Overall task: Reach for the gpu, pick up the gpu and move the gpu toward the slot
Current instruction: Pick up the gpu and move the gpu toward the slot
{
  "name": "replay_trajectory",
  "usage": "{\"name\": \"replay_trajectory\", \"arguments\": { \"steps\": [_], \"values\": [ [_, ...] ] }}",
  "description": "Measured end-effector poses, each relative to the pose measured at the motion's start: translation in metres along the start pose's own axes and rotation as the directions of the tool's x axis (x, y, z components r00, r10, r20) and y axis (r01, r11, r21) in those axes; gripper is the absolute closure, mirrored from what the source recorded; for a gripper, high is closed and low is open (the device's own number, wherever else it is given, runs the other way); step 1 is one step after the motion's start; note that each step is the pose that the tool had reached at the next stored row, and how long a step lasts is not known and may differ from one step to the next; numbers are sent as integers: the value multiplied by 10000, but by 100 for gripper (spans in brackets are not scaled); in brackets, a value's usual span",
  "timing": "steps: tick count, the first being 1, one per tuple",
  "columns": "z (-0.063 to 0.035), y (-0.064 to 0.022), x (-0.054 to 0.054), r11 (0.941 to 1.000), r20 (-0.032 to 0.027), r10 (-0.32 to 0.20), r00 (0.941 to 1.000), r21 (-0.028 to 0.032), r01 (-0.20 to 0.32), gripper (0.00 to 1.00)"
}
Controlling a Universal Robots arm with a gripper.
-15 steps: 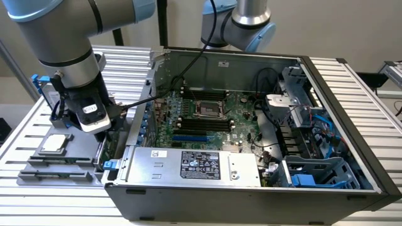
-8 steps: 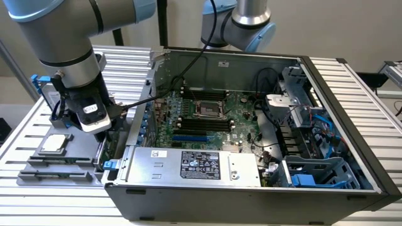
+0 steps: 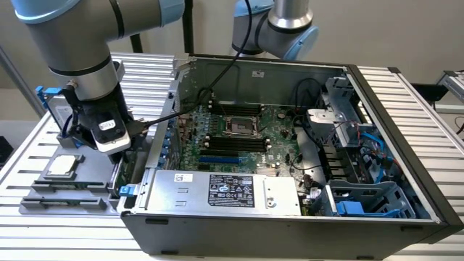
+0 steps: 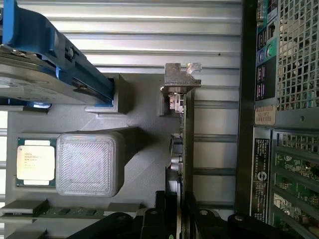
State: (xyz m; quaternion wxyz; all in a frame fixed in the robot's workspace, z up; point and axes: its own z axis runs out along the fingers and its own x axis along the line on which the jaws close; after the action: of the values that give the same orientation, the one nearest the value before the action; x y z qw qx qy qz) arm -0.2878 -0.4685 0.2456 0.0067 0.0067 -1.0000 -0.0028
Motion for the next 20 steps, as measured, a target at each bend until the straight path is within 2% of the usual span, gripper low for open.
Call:
{"name": "replay_trajectory", "arguments": {
  "steps": [4,9,12,20],
  "values": [
    [-6,0,-4,10000,-64,1,10000,0,-1,74],
    [-72,0,-6,10000,-81,1,10000,-1,-1,74],
    [-171,1,-6,10000,-89,1,10000,-1,-1,74],
    [-534,2,-27,10000,-127,0,9999,-2,0,74]
  ]
}}
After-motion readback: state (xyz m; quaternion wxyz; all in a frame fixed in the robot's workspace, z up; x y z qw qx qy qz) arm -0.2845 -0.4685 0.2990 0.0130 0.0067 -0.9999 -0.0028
